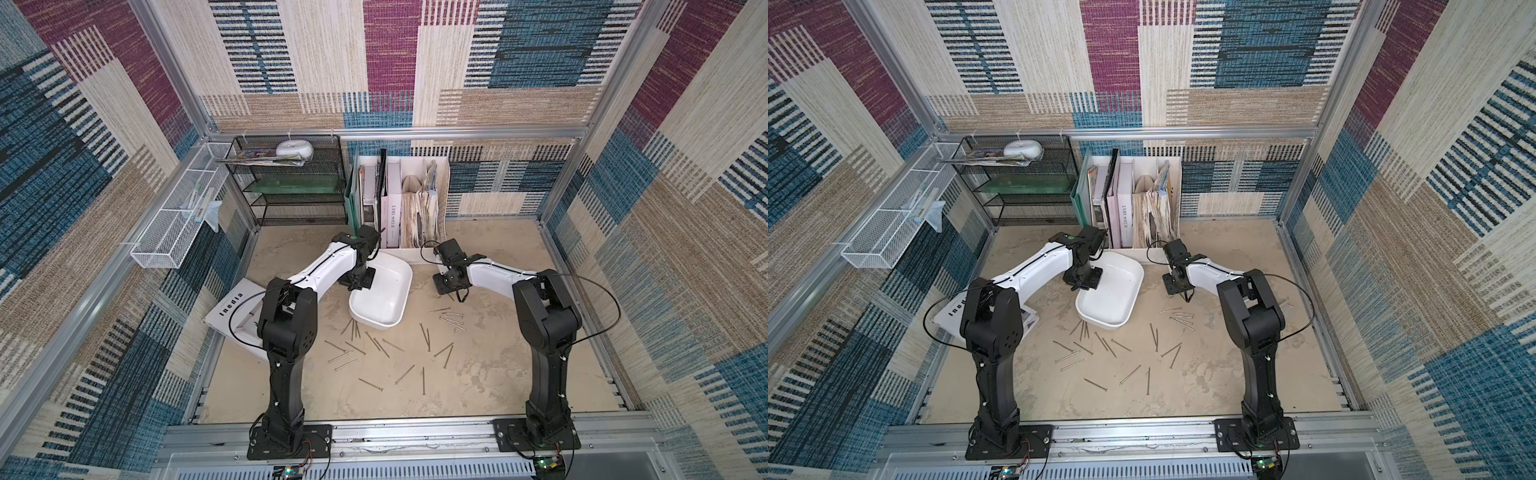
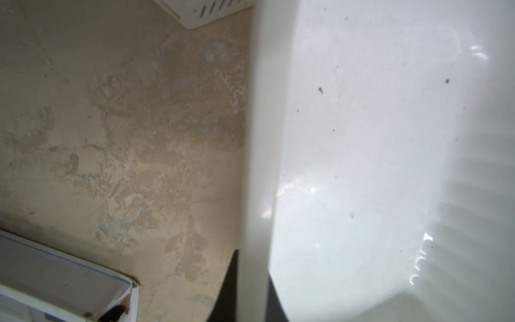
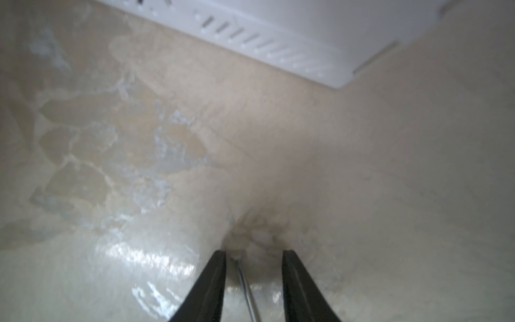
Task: Put the nails on the desktop into the storage box
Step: Pick up the nail from the center of the board.
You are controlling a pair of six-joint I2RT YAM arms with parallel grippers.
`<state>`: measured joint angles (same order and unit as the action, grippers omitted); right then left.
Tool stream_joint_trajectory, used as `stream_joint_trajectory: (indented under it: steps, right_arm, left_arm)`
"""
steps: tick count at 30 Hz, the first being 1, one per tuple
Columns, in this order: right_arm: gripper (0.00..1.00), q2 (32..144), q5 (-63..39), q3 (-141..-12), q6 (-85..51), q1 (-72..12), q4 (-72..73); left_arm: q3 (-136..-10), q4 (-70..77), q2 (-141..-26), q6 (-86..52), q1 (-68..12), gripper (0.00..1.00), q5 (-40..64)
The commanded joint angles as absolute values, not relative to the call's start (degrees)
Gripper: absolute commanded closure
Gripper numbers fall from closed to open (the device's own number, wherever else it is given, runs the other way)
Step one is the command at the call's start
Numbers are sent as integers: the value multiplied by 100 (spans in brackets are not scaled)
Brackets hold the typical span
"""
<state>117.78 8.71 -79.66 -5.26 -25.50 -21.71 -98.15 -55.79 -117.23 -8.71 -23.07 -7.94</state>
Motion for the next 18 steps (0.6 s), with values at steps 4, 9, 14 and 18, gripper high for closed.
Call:
stream_joint_trajectory:
  steps: [4, 9, 14, 18]
  right_arm:
    - [88, 12064, 1500, -7895, -426, -2709, -2916]
    - [100, 12204, 2009, -7796, -641, -2768, -2996]
    - [100, 11924, 1945, -7691, -871, -2648, -2800]
    - [100, 11735, 1768, -7784, -859, -2542, -2782]
  left_arm:
    - [-9791, -5610, -11744, -916, -2302, 100, -904]
    - [-9768, -5590, -11747, -951, -2307, 100, -874]
    - [-9688, -5481, -11682, -1056, -2301, 100, -858]
    - [-9578, -5321, -11565, -1252, -2304, 100, -752]
